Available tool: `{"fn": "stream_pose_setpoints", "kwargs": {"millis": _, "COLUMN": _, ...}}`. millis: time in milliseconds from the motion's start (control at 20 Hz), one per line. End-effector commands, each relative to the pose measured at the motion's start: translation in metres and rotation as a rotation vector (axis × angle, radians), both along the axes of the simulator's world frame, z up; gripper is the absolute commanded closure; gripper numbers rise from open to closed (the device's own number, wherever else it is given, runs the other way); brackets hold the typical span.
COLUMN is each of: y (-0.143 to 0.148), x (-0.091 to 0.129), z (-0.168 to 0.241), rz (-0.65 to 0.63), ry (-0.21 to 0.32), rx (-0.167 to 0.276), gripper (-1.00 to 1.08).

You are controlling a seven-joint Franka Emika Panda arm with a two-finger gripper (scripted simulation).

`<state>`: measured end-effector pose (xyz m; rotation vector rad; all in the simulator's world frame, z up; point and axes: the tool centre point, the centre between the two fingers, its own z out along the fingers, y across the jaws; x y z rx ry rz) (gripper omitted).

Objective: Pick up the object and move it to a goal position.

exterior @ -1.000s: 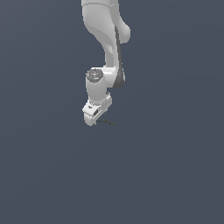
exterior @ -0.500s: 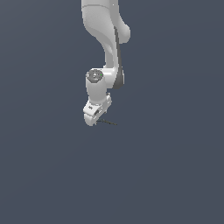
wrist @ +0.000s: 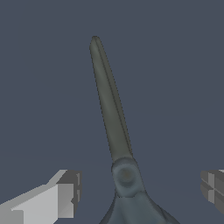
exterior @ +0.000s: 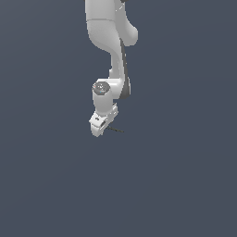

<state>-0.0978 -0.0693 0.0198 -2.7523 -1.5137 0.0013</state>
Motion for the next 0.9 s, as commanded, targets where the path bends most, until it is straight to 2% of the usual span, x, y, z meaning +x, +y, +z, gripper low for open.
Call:
{"fn": "stream_pose_setpoints", "kwargs": {"millis": 0, "y": -0.0002, "x": 0.0003, "z": -0.0078, "rz": 0.0, "ry": -0.001, "rx": 0.0, "gripper": -0.92}}
{"fn": "stream_pose_setpoints", "kwargs": {"millis": 200, "y": -0.0001, "x": 0.0005, "z": -0.0119, "rz": 0.001, "ry": -0.001, "rx": 0.0, "gripper": -0.92}}
{"fn": "stream_pose_setpoints", "kwargs": {"millis": 250, "y": -0.0001, "x": 0.0005, "z": -0.0119, "rz": 0.001, "ry": -0.001, "rx": 0.0, "gripper": 1.08}}
{"fn": "stream_pose_setpoints", "kwargs": {"millis": 850, "y": 0.0052, "x": 0.0009, "z": -0.0102, "rz": 0.007, "ry": -0.002, "rx": 0.001, "gripper": 1.08}}
